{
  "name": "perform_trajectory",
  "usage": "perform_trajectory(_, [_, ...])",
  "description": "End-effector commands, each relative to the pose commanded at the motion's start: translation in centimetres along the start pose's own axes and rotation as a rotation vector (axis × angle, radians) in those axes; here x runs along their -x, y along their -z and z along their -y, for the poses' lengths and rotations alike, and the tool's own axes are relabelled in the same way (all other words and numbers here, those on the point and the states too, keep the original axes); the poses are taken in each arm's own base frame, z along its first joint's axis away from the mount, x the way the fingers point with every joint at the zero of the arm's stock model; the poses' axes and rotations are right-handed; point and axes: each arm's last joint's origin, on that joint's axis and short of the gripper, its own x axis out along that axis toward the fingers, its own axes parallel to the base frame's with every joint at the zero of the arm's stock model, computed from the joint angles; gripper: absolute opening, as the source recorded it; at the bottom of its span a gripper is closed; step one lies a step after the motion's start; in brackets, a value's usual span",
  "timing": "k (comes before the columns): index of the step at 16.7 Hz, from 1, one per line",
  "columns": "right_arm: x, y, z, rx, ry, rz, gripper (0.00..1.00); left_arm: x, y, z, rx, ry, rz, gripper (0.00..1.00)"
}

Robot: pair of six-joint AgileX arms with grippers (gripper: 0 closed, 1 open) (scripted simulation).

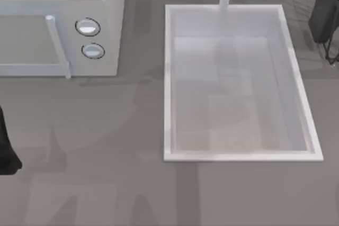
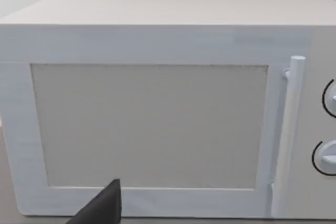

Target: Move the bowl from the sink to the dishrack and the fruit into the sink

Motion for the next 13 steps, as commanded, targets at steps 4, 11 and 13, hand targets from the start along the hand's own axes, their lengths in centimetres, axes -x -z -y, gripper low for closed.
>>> perform_trajectory(4, [0.3, -0.1, 0.6, 0.029, 0.019, 0.020, 0.00, 0.0, 0.0, 0.0, 0.000, 0.000, 0.000, 1.00])
perform_trajectory(11, [-3.0, 3.3, 1.5, 0.023, 0.011, -0.014, 0.00, 0.0, 0.0, 0.0, 0.000, 0.000, 0.000, 1.00])
perform_trajectory(13, [-5.3, 6.1, 1.9, 0.023, 0.005, -0.023, 0.00, 0.0, 0.0, 0.0, 0.000, 0.000, 0.000, 1.00])
